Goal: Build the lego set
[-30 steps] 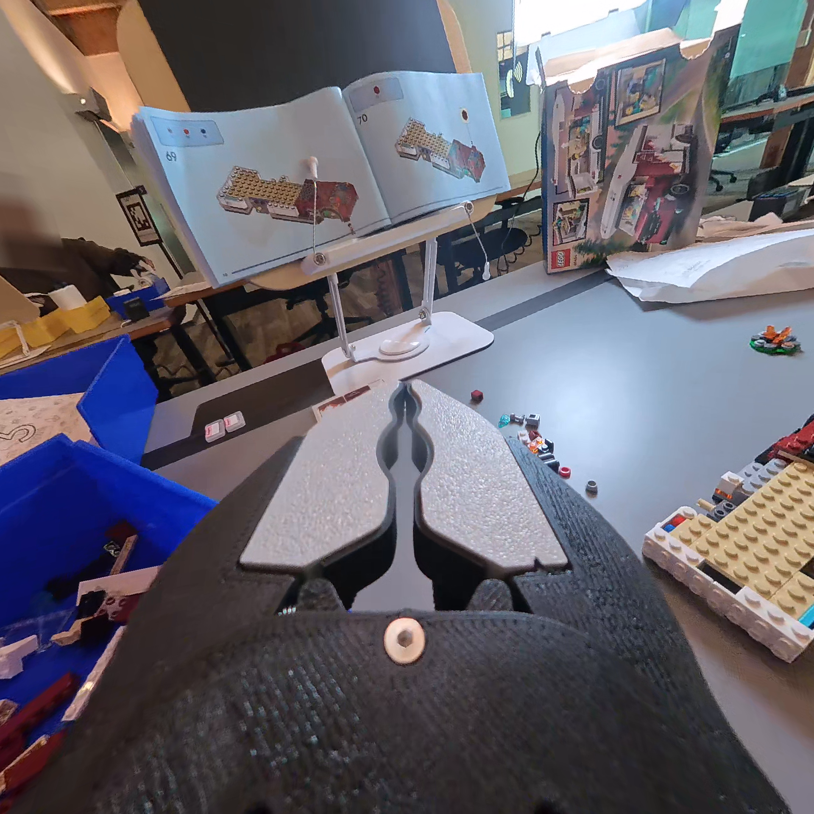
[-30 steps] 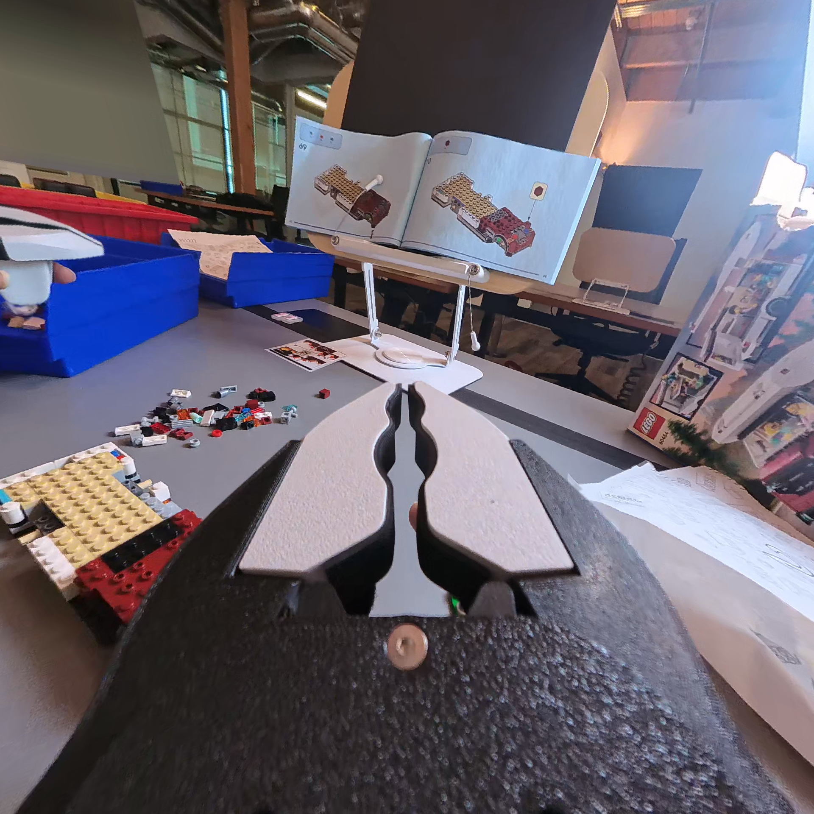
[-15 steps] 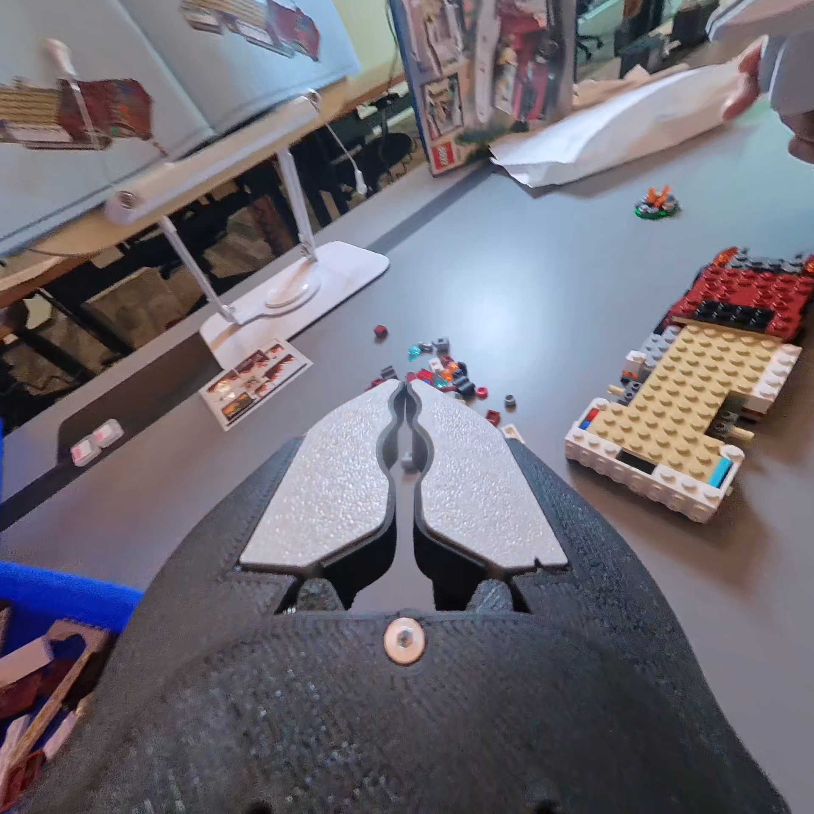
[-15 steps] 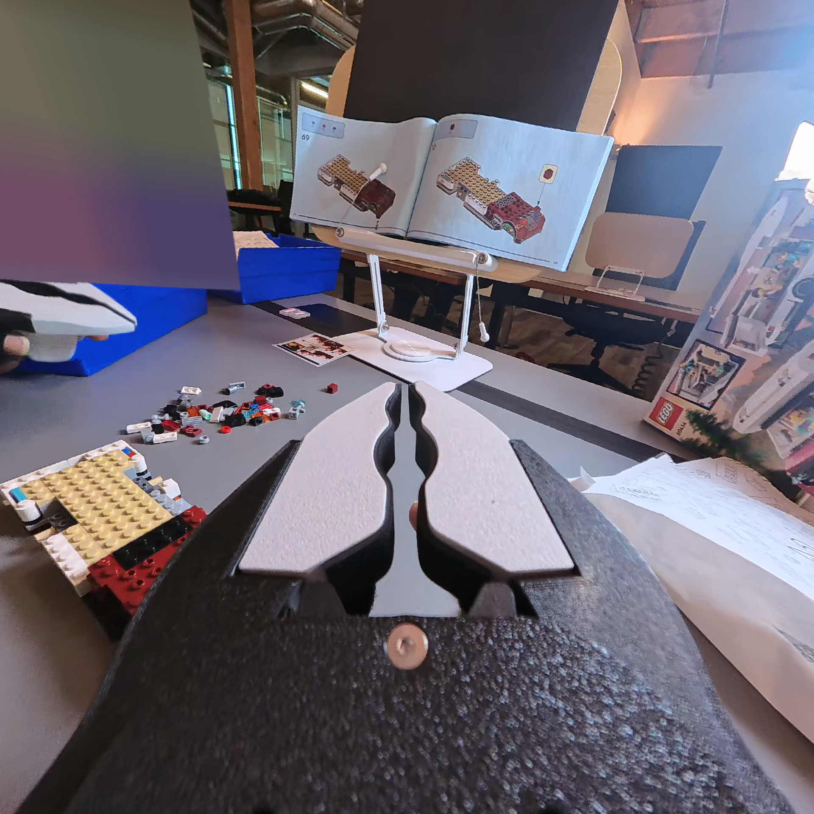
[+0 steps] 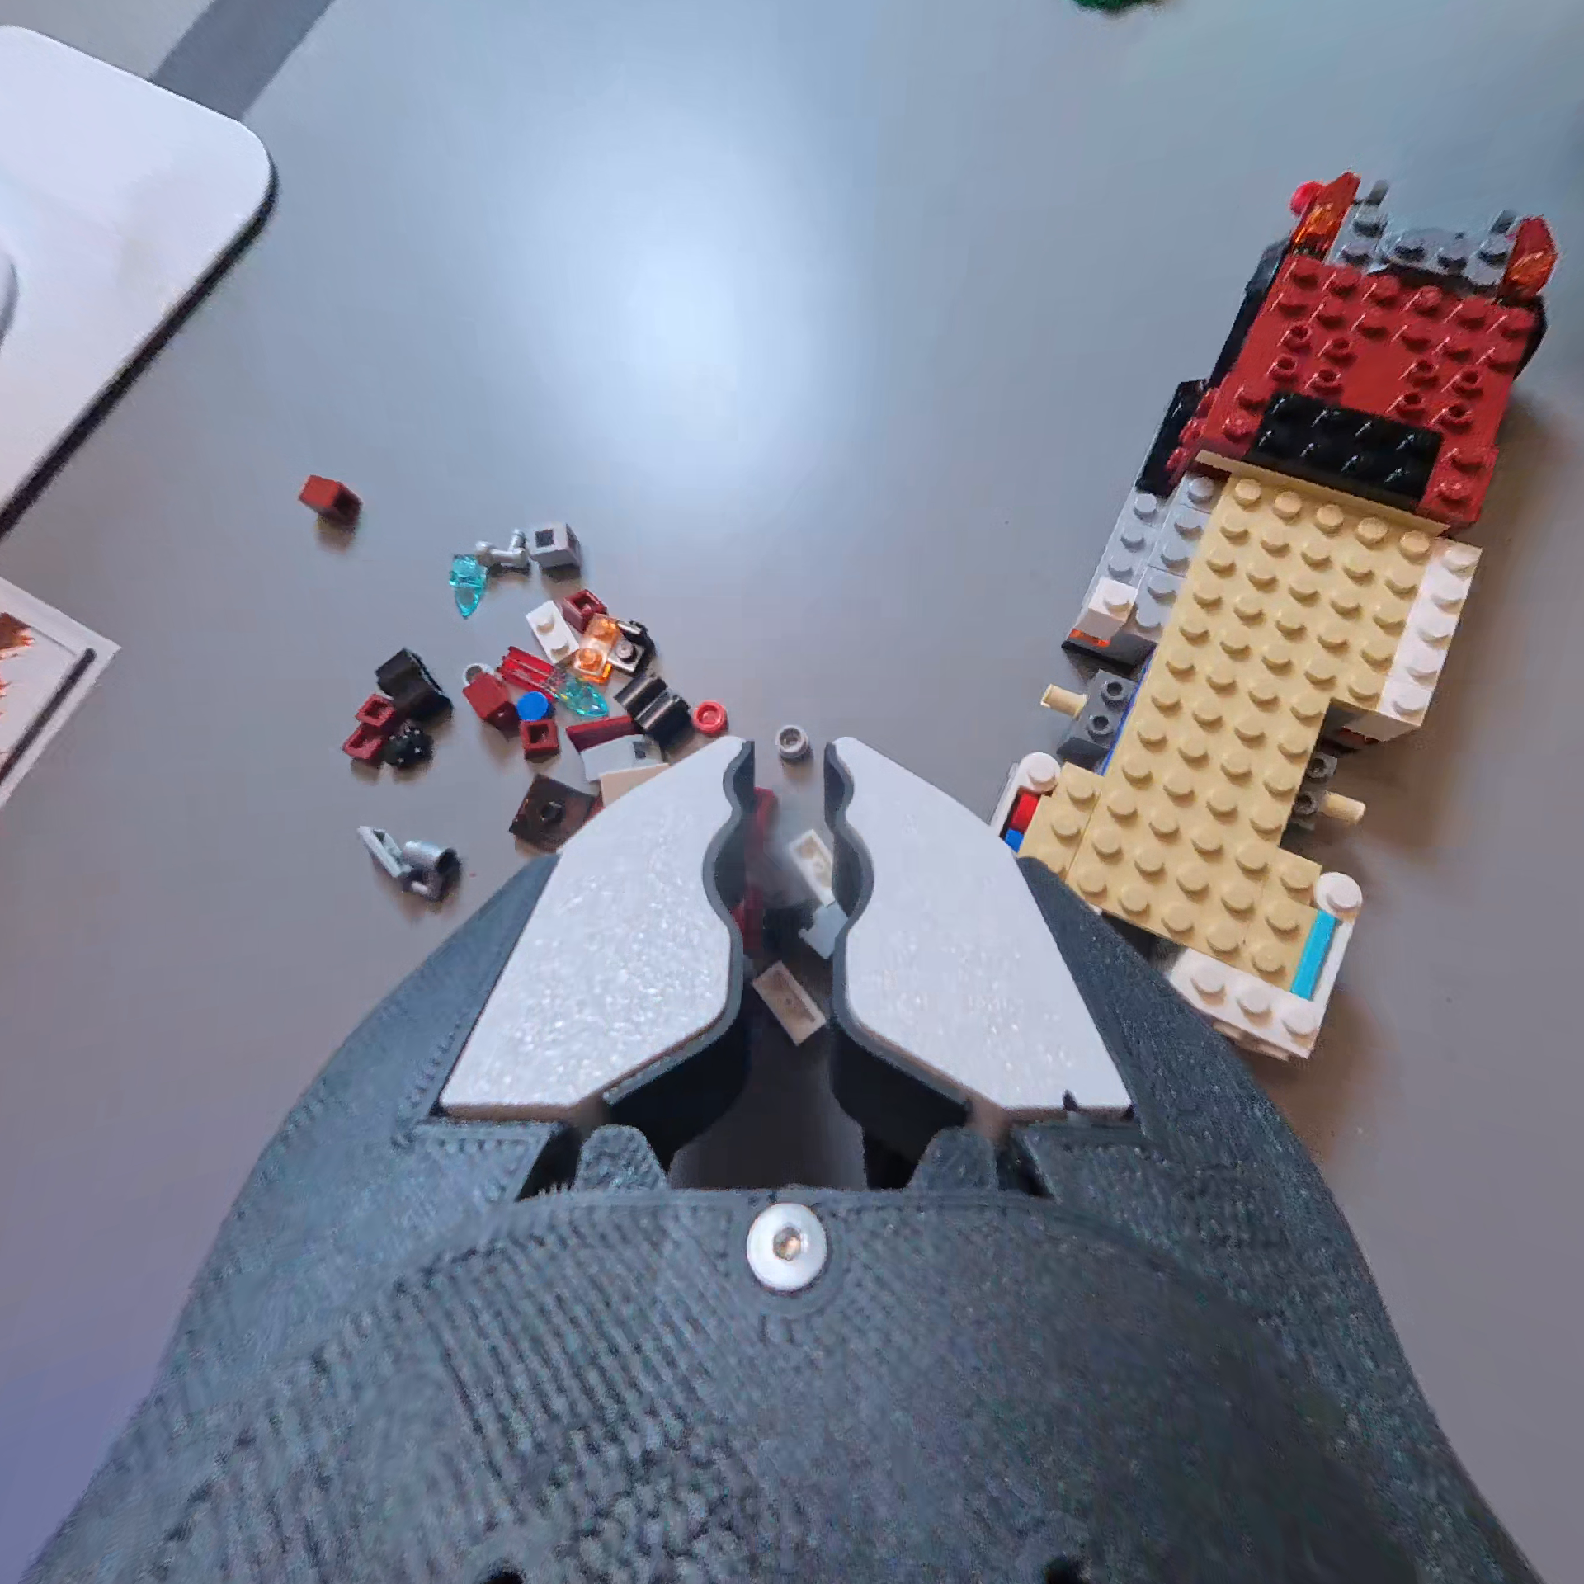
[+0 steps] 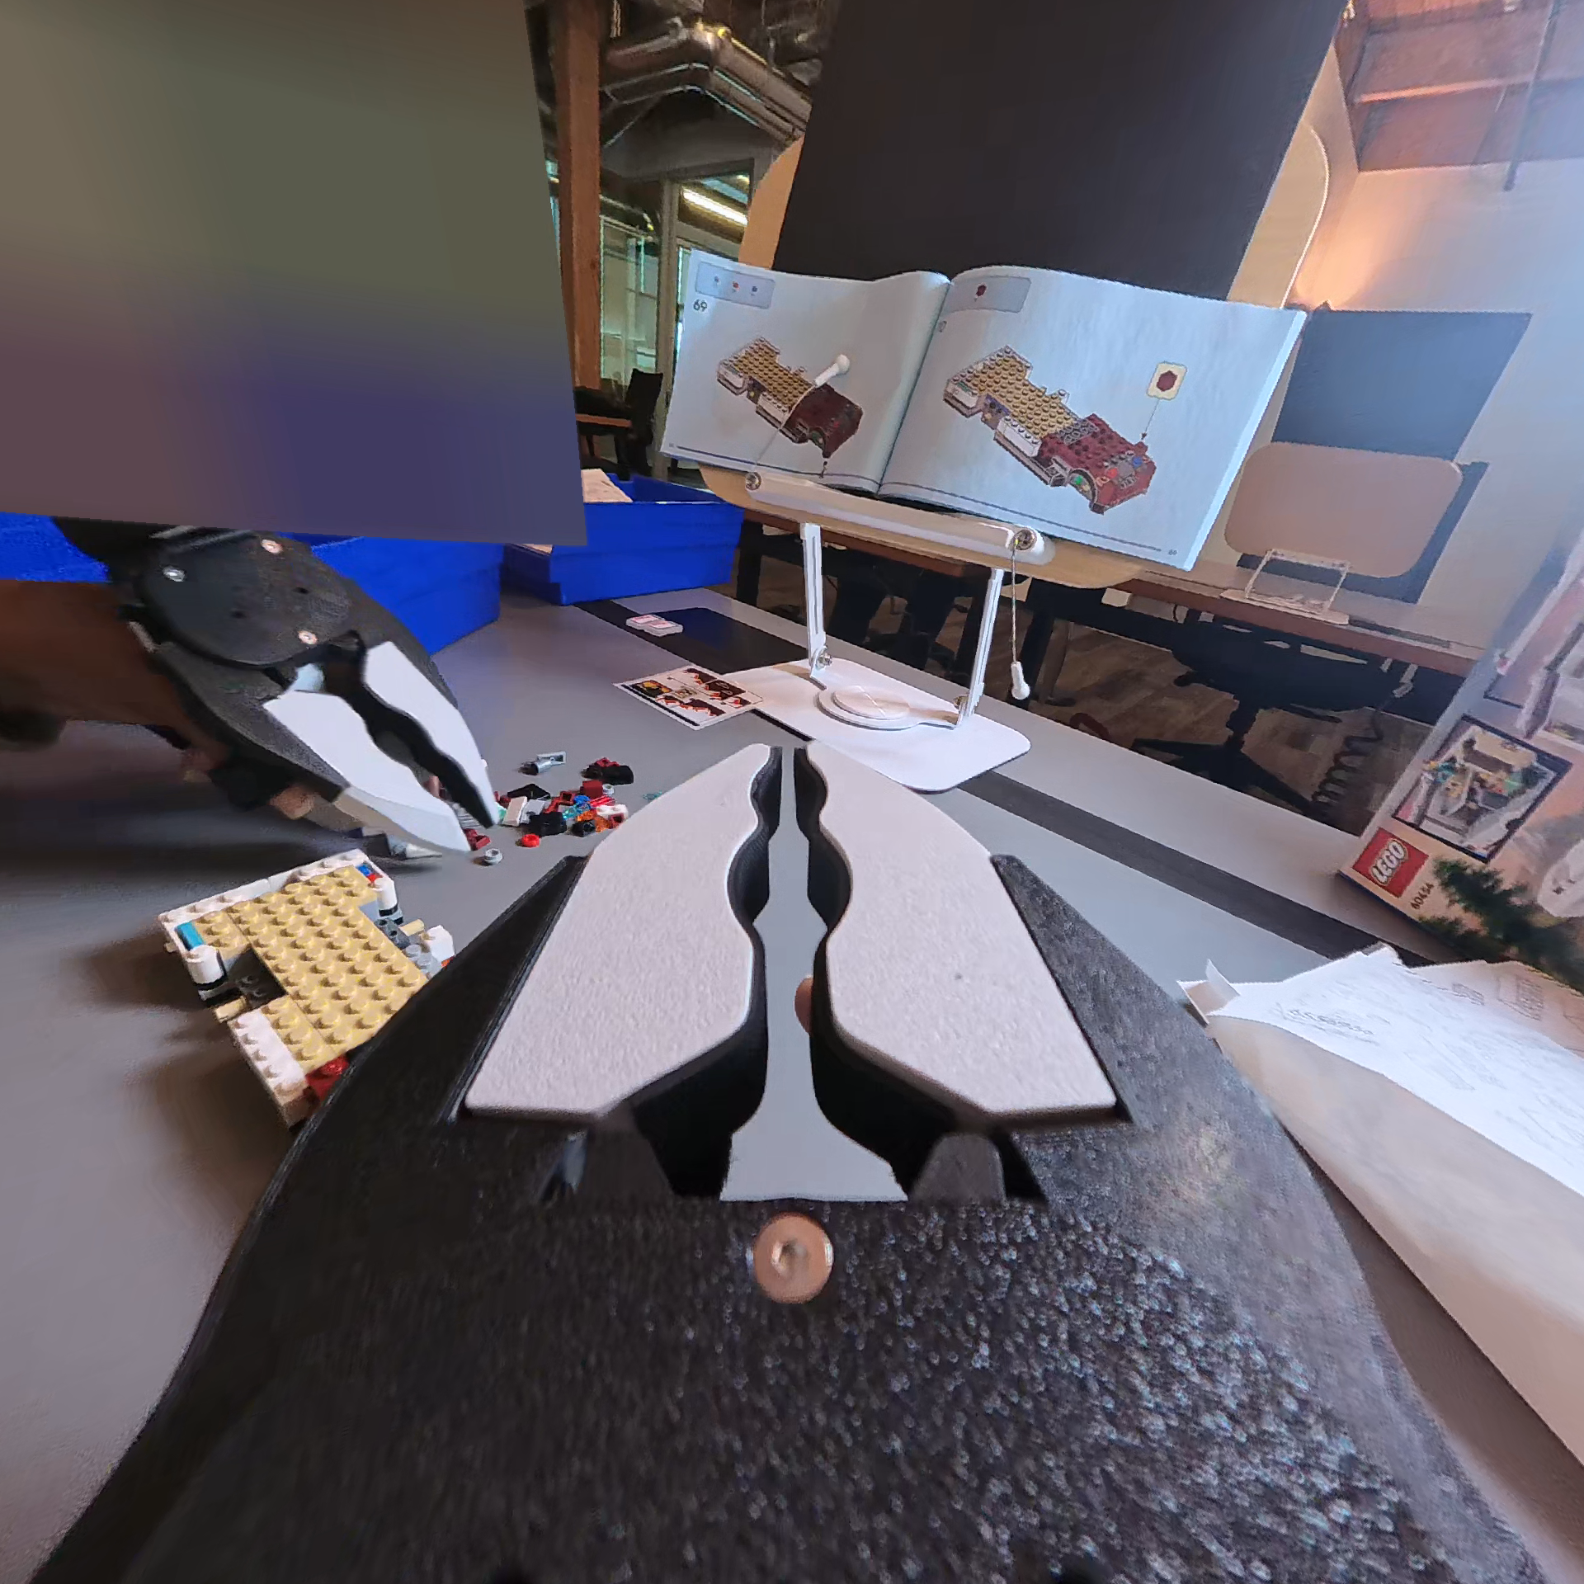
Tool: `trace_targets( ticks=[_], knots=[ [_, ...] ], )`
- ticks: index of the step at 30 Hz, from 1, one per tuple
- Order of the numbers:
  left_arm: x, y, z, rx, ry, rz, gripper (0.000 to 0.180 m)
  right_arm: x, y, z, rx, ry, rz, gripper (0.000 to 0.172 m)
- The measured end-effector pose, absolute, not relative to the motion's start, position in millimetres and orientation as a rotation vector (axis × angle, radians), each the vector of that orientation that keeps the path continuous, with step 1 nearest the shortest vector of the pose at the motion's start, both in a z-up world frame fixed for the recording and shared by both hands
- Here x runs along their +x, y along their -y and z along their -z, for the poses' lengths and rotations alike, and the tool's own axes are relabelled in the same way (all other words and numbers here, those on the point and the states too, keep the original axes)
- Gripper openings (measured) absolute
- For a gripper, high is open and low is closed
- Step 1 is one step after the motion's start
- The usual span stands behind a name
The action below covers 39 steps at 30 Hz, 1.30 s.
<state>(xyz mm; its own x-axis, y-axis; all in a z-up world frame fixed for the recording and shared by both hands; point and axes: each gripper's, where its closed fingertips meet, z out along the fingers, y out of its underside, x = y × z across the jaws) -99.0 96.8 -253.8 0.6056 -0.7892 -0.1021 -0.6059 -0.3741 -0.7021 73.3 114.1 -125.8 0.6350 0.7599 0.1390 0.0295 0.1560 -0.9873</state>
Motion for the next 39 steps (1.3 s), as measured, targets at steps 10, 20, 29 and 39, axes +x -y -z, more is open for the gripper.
trace_targets(
  ticks=[10, 20, 29, 39],
  knots=[
    [-93.6, -98.9, 263.9, -2.177, -1.204, 0.308, 0.007, 78.4, -111.6, 116.8, -1.297, 0.753, -0.59, 0.002],
    [-61.4, -75.2, 190.1, -1.893, -0.881, 0.78, 0.006, 27.6, -62.1, 144.9, -1.268, 1.099, -0.745, 0.004],
    [-26.0, -10.7, 143.8, -1.7, -0.413, 1.813, 0.005, -13.8, -5.1, 140.3, -1.087, 1.285, -0.721, 0.01],
    [-12.2, 6.7, 141.3, -1.664, -0.415, 1.944, 0.005, -19.4, 5.4, 138.2, -1.029, 1.321, -0.669, 0.01]
  ],
)
